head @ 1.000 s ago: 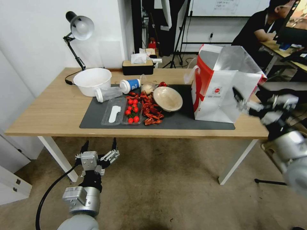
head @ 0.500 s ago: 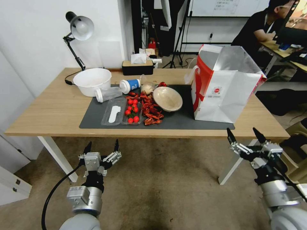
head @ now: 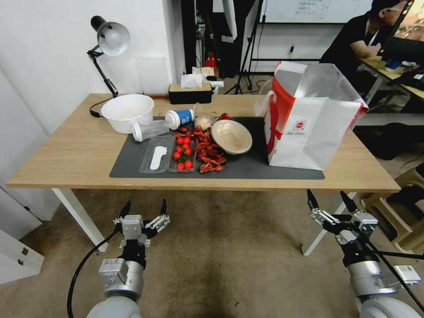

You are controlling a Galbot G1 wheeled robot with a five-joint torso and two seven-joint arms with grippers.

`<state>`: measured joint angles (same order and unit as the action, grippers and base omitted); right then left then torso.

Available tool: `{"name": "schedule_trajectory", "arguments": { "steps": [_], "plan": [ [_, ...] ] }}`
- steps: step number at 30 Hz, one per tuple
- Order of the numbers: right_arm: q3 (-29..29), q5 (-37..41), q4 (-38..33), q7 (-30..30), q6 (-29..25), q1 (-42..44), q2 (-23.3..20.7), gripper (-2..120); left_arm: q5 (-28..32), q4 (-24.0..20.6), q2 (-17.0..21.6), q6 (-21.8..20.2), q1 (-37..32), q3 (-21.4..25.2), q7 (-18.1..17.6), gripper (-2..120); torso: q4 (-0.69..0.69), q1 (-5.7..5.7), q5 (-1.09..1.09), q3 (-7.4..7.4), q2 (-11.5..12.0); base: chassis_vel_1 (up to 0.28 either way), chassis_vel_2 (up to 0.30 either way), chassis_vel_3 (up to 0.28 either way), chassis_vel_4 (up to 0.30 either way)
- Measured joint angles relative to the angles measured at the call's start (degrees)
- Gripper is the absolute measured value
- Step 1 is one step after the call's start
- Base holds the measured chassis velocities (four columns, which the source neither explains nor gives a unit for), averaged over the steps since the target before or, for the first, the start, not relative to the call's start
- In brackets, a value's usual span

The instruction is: Pick up the food delivery bag from the floor and place it on the table.

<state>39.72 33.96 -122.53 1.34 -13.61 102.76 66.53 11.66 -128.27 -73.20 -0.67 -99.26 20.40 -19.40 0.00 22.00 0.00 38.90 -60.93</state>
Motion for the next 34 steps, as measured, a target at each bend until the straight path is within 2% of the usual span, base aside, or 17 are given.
{"name": "schedule_trajectory", "arguments": {
  "steps": [34],
  "plan": [
    [0.0, 0.7, 0.5, 0.6, 0.2, -0.2, -0.1, 100, -0.1, -0.1, 0.0, 0.2, 0.0, 0.1, -0.6, 100, 0.00, 0.00, 0.00, 0.00, 0.0, 0.000, 0.000, 0.000, 0.000]
  ]
}}
